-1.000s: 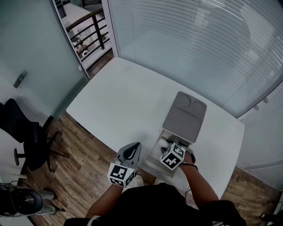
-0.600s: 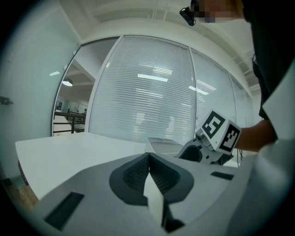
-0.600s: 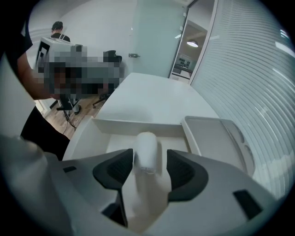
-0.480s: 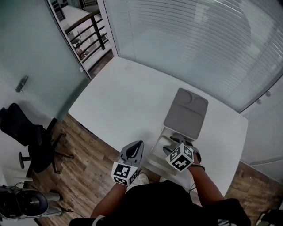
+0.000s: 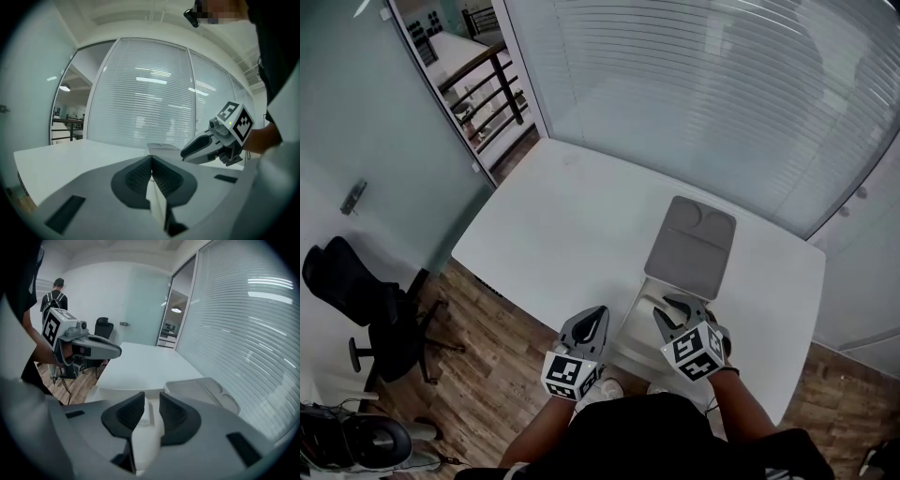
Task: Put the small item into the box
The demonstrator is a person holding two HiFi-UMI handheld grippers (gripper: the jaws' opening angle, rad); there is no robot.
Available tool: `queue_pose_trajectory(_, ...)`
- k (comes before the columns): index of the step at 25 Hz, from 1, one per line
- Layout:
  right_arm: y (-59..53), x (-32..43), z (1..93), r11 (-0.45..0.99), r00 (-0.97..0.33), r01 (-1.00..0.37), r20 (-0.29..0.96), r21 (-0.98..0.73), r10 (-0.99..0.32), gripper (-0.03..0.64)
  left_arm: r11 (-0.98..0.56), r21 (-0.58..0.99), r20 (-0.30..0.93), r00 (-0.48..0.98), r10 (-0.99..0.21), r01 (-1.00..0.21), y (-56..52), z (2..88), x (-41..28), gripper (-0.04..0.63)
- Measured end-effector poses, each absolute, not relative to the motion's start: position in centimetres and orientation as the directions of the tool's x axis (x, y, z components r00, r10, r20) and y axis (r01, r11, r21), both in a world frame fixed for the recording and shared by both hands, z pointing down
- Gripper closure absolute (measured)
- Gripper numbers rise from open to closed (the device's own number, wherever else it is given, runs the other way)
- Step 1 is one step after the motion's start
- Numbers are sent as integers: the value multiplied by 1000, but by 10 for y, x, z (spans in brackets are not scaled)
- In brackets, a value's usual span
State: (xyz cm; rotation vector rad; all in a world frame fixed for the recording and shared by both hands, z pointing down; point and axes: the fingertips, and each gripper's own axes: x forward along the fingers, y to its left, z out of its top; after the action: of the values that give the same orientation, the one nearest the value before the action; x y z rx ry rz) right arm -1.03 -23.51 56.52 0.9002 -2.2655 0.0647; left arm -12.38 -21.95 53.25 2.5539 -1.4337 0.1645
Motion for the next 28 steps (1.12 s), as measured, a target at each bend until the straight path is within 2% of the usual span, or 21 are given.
queue_pose_trajectory(7,-243,12,518,637,-552,-755,375,154,-744,596,-520,114,158,532,-832,-847,-217,515,-114,584)
queue_pose_trajectory(13,-241,35,481,563,-545,-825,193,51,-816,611,-540,100,138,550,-824,-835,-213,505,-105,584)
queue_pose_trajectory(18,-230,54,444,520,-519,-850,26,82,-854,612,-566,102,121,575,-809,-818,-208,498,-96,584)
queue_pose_trajectory(28,-223,80,442,454,-454,-891,-17,3,-891,614,-580,75,93,585,-806,-811,-205,488,-91,584)
